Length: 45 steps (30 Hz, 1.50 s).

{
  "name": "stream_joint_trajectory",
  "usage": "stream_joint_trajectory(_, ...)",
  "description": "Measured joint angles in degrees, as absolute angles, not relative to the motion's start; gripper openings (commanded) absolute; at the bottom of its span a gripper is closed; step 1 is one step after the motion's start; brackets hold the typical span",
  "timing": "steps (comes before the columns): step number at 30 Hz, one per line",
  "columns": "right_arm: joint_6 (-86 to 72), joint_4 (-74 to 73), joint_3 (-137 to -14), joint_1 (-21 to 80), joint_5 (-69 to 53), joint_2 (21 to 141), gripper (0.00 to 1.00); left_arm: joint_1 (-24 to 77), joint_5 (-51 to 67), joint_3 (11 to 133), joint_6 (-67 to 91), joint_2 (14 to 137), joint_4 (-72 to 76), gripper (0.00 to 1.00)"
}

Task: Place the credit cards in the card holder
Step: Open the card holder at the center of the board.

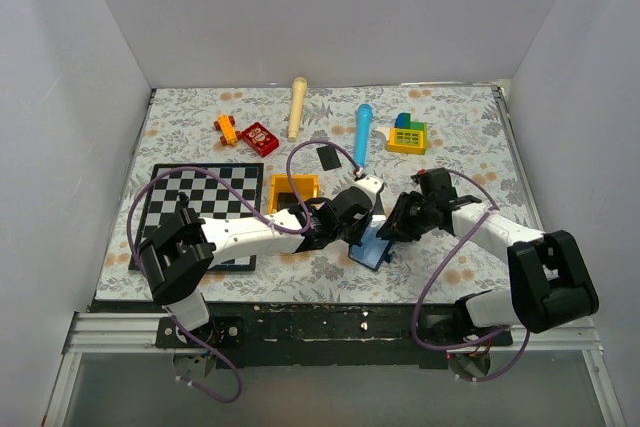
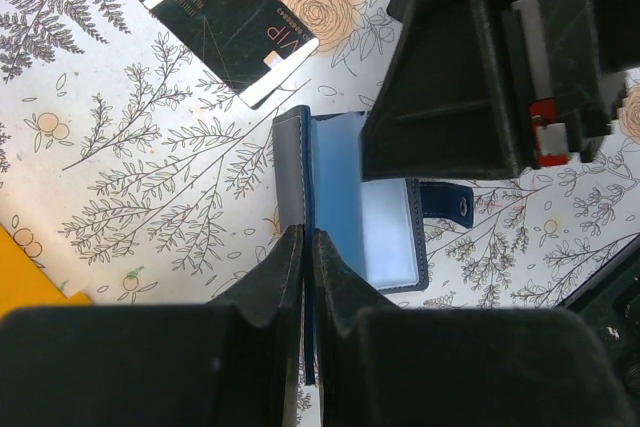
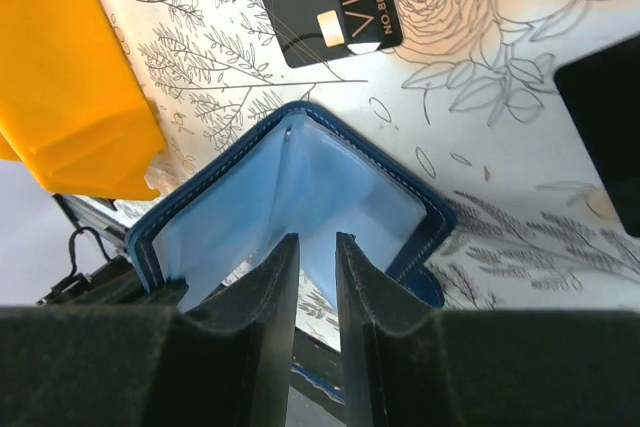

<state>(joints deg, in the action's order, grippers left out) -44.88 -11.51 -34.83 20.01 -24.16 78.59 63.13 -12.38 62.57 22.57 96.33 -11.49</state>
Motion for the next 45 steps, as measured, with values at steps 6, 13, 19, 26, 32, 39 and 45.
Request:
stream_joint_trajectory(6, -42.13, -19.99, -37.45, 20.01, -19.7, 71.18, 0.29, 63.13, -12.4, 62.48, 22.57, 96.33, -11.14, 0.0)
stream_joint_trajectory(13, -41.76, -20.84, -38.92, 20.01, -19.9, 64.6, 0.28, 63.13, -12.4, 62.3, 22.57, 96.33, -10.87, 0.0)
stream_joint_trajectory(19, -42.5, -18.2, -38.85, 20.01, -22.24, 65.45, 0.28, 63.13, -12.38, 62.3, 22.57, 96.33, -10.72, 0.0)
stream_joint_trajectory(26, -43.88, -14.55, -37.78, 20.01, -24.1, 67.99, 0.28, 63.13, -12.38, 62.3, 22.55, 96.33, -10.72, 0.0)
stream_joint_trajectory(32, -44.42, -12.86, -37.65, 20.27, -24.43, 69.65, 0.28, 63.13, -12.34, 62.3, 22.55, 96.33, -10.72, 0.0)
stream_joint_trajectory(39, -44.88, -11.25, -37.65, 20.38, -24.58, 71.68, 0.28, 63.13, -12.19, 62.3, 22.55, 96.33, -10.7, 0.0)
stream_joint_trajectory(45, -45.08, -10.04, -37.65, 20.62, -24.56, 72.77, 0.27, 63.13, -12.19, 62.3, 22.55, 96.33, -10.7, 0.0)
